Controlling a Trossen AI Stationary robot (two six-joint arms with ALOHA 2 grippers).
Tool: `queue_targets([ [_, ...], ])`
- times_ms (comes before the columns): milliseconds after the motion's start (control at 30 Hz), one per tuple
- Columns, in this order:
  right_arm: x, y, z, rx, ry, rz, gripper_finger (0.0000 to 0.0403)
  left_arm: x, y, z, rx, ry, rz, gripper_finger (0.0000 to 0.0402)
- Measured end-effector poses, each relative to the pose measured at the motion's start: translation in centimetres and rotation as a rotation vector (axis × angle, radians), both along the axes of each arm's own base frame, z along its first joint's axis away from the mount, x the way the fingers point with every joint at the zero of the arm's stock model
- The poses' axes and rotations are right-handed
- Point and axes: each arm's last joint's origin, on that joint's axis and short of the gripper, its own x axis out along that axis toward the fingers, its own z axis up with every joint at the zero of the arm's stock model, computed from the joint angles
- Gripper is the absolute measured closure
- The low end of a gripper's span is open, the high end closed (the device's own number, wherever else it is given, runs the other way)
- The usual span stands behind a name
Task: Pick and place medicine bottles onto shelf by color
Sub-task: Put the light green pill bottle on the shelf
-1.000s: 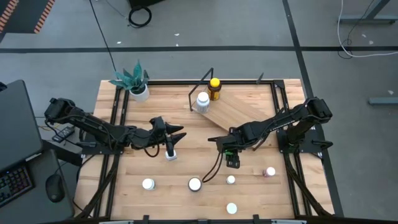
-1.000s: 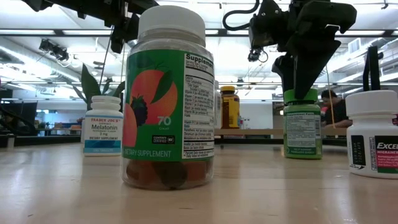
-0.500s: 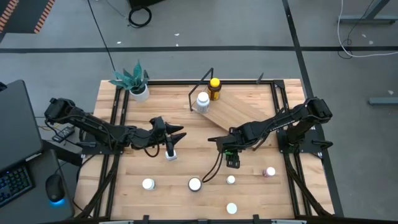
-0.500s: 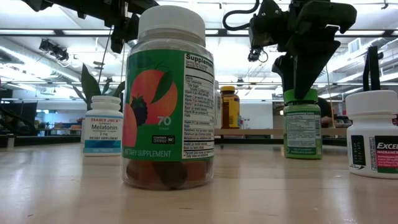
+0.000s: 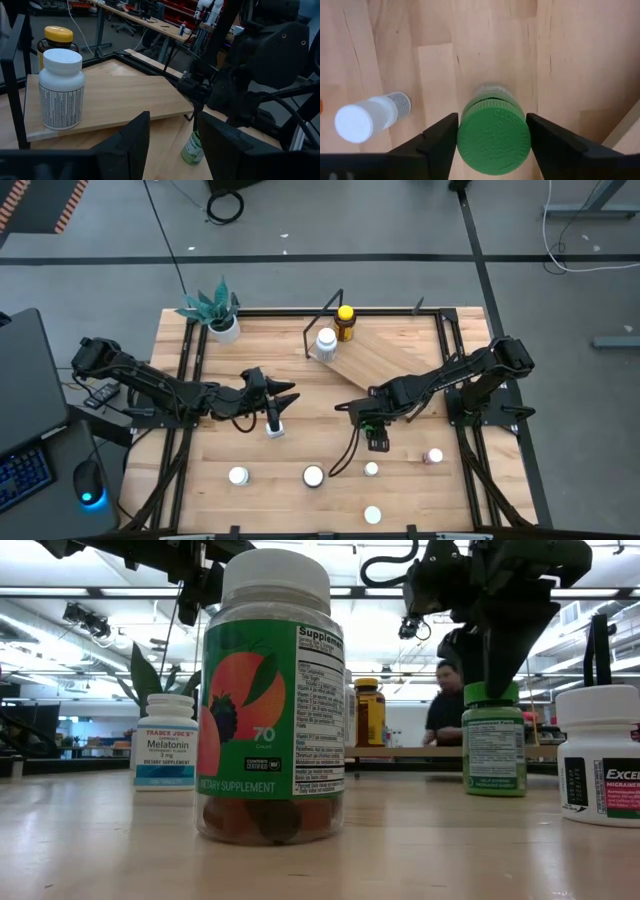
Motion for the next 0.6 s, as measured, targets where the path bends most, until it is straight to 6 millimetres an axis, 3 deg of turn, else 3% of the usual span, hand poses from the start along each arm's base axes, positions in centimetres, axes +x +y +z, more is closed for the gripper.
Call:
queue_targets([
  [367, -0.35, -0.1, -0.08, -0.009, 0.037, 0.0, 0.0097, -0.03, -0.11, -0.01, 0.0, 0.0, -0.005, 0.023],
  [600, -0.41, -0.12, -0.09, -0.015, 0.043, -0.001, 0.0086, -0.03, -0.11, 0.0, 0.0, 0.0, -0.005, 0.023],
])
